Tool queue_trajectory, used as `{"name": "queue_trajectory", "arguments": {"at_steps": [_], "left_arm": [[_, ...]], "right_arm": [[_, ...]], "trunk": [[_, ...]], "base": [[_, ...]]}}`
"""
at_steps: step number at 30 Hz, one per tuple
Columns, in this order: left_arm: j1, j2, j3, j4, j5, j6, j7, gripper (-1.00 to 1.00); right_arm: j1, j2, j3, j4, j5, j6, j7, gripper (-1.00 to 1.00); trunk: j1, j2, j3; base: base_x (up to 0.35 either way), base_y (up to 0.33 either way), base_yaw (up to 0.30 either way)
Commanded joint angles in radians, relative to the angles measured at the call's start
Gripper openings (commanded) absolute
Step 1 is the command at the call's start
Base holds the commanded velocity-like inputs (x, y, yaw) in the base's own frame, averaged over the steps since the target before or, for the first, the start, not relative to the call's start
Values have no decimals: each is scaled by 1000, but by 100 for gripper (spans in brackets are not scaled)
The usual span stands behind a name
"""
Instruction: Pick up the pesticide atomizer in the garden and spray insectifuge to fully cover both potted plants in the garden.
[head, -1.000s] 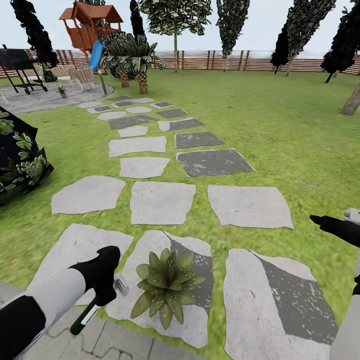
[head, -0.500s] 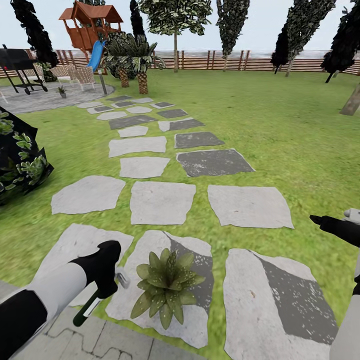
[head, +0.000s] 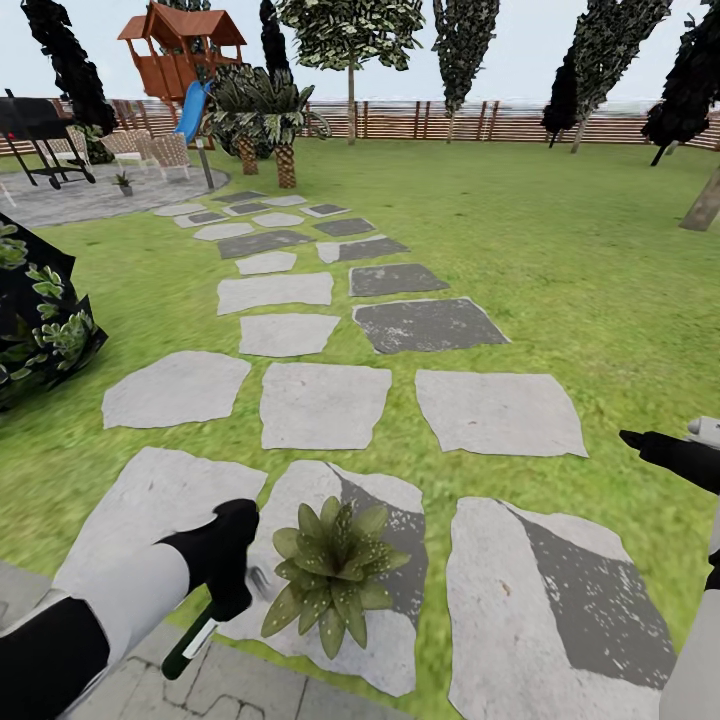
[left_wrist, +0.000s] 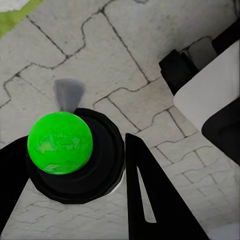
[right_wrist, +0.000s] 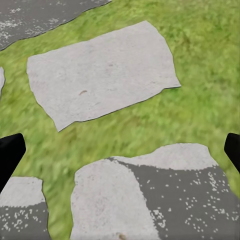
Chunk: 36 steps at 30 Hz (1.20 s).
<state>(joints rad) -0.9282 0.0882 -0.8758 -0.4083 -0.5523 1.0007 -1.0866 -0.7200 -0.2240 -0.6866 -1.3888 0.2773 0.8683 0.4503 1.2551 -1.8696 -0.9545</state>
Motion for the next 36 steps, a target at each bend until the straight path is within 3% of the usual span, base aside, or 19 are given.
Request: {"name": "queue_trajectory", "arguments": {"at_steps": [1, 12, 18, 28, 36], "left_arm": [[0, -2, -2, -3, -12, 4, -10, -100], [-1, 2, 5, -1, -12, 4, -10, -100], [-1, 2, 6, -1, -12, 4, -10, -100], [-1, 2, 7, -1, -12, 4, -10, -100], [-1, 1, 8, -1, -12, 4, -10, -100]], "right_arm": [[-1, 0, -1, -1, 11, 3, 10, 100], [-1, 0, -1, -1, 10, 3, 10, 100], [-1, 0, -2, -1, 10, 3, 10, 100], [-1, 0, -2, -1, 10, 3, 10, 100], [-1, 0, -2, -1, 10, 3, 10, 100]], "trunk": [[0, 0, -1], [0, 0, -1], [0, 0, -4], [0, 0, -4], [0, 0, -10]], "base": [[0, 0, 0], [0, 40, -142], [-2, 274, -209], [-69, 287, -25], [-6, 278, -240]]}}
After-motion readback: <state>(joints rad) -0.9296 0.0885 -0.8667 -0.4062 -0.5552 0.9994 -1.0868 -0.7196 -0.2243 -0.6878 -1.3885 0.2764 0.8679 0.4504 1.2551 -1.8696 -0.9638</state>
